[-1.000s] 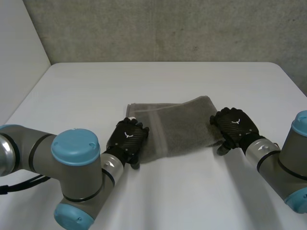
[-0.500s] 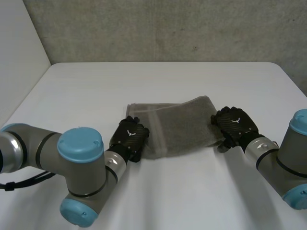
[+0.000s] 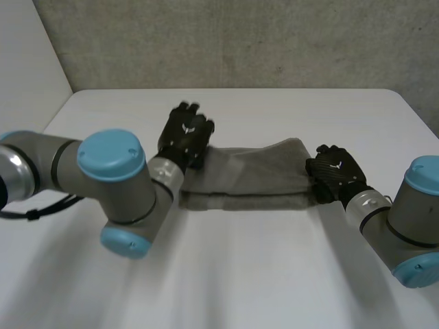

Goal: Fold the towel.

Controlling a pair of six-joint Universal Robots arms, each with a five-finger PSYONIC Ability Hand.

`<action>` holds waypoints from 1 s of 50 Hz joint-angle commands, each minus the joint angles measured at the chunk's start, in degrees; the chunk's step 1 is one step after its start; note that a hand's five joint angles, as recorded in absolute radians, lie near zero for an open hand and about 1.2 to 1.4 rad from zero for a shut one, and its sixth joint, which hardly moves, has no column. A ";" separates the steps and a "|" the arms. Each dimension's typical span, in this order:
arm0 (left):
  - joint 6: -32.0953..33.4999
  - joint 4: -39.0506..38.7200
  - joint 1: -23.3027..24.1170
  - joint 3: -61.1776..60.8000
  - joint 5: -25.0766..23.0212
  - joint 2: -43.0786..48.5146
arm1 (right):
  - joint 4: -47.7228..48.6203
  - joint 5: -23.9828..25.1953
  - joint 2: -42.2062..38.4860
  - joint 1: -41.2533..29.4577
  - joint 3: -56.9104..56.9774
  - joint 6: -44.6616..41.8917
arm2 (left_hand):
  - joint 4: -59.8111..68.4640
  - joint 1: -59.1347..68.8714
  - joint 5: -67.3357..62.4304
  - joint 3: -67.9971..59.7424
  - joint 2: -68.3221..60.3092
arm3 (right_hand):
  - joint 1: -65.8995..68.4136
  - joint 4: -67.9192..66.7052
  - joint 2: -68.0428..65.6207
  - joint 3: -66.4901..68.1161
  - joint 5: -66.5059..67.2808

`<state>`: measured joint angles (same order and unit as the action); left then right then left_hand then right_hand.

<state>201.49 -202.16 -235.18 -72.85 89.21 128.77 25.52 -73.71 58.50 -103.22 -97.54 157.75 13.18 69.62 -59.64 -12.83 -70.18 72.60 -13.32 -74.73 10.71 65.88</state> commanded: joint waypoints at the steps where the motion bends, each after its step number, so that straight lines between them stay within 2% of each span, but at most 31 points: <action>1: 4.53 -6.23 -0.10 6.67 -4.22 2.18 | -0.30 -0.12 0.91 -0.05 -0.19 3.16 | -3.18 10.38 -10.36 2.83 -9.82 | 7.40 3.32 -5.27 -0.71 4.12; 3: 5.75 -12.61 -0.36 8.24 -6.67 2.80 | -0.39 -0.12 1.00 -0.14 -0.10 3.87 | -3.18 10.38 -10.36 2.83 -9.82 | 7.40 3.32 -5.27 -0.71 4.12; 4: 5.76 -12.65 -0.36 8.25 -6.68 2.80 | -0.39 -0.03 1.26 -0.14 -0.19 4.31 | -3.18 10.38 -10.36 2.83 -9.82 | 7.40 3.32 -5.27 -0.71 4.12; 6: 5.85 -19.55 -0.36 8.77 -7.56 2.71 | -0.47 -0.03 1.70 -0.14 -0.36 4.67 | -3.18 10.38 -10.36 2.83 -9.82 | 7.40 3.32 -5.27 -0.71 4.12; 11: 5.24 -25.82 -0.36 7.11 -8.61 2.18 | -0.56 0.14 2.32 -0.14 -0.80 4.76 | -3.18 10.38 -10.36 2.83 -9.82 | 7.40 3.32 -5.27 -0.71 4.12; 18: 4.44 -26.27 -0.72 -1.33 -11.87 0.07 | -0.74 0.58 2.32 0.12 -0.81 4.67 | -3.18 10.38 -10.36 2.83 -9.82 | 7.40 3.32 -5.27 -0.71 4.12; 20: 4.35 -26.27 -1.59 -3.70 -12.57 -0.63 | -0.74 0.67 2.23 0.39 -0.81 4.67 | -3.18 10.38 -10.36 2.83 -9.82 | 7.40 3.32 -5.27 -0.71 4.12; 22: 4.61 -26.09 -4.39 -9.13 -13.88 -1.77 | -0.74 0.67 2.23 0.39 -0.63 4.41 | -3.18 10.38 -10.36 2.83 -9.82 | 7.40 3.32 -5.27 -0.71 4.12; 26: 4.88 -25.92 -6.07 -12.74 -14.59 -1.95 | -1.18 0.23 2.23 0.21 0.07 4.23 | -3.18 10.38 -10.36 2.83 -9.82 | 7.40 3.32 -5.27 -0.71 4.12; 28: 5.05 -25.40 -6.25 -14.06 -14.59 -1.86 | -1.53 0.32 2.14 0.04 0.16 4.14 | -3.18 10.38 -10.36 2.83 -9.82 | 0.45 3.32 1.68 -0.71 -2.83; 29: 4.97 -24.78 -6.34 -14.77 -14.50 -1.77 | -1.53 0.32 2.14 0.04 0.16 4.14 | -3.18 4.08 -4.05 2.83 -3.52 | 0.40 3.32 1.73 -0.71 -2.88; 31: 4.97 -24.78 -6.34 -14.78 -14.50 -1.77 | -1.62 0.32 2.14 -0.22 0.16 4.32 | -3.18 4.01 -3.99 2.83 -3.45 | -0.95 3.32 3.08 -0.71 -4.23; 32: 4.97 -23.56 -6.69 -15.13 -14.42 -1.86 | -1.62 0.32 2.14 -0.23 0.16 4.32 | -3.18 -15.64 15.66 2.83 16.20 | -0.95 3.32 3.08 -0.71 -4.23; 33: 5.06 -21.80 -7.30 -15.30 -14.24 -1.95 | -1.62 0.32 2.14 -0.23 0.16 4.49 | -3.18 -28.16 28.18 2.83 28.72 | -0.95 3.32 3.08 -0.71 -4.23; 39: 4.88 -17.58 -7.57 -14.69 -13.54 -3.00 | -1.53 0.41 2.14 -0.31 -0.10 4.76 | -3.18 -34.67 34.69 2.83 35.22 | -0.78 3.32 2.91 -0.71 -4.06; 50: 4.35 -14.67 -7.48 -16.36 -10.38 -5.46 | -1.88 3.04 1.88 -3.21 -1.50 1.61 | -3.18 -35.85 35.88 2.83 36.41 | 0.74 3.32 1.39 -0.71 -2.54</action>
<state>206.04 -218.07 -242.86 -88.23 77.12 124.17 23.99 -72.53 60.61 -104.15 -98.16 161.85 13.18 36.58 -24.48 -12.83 -36.21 72.80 -13.32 -72.50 10.71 62.71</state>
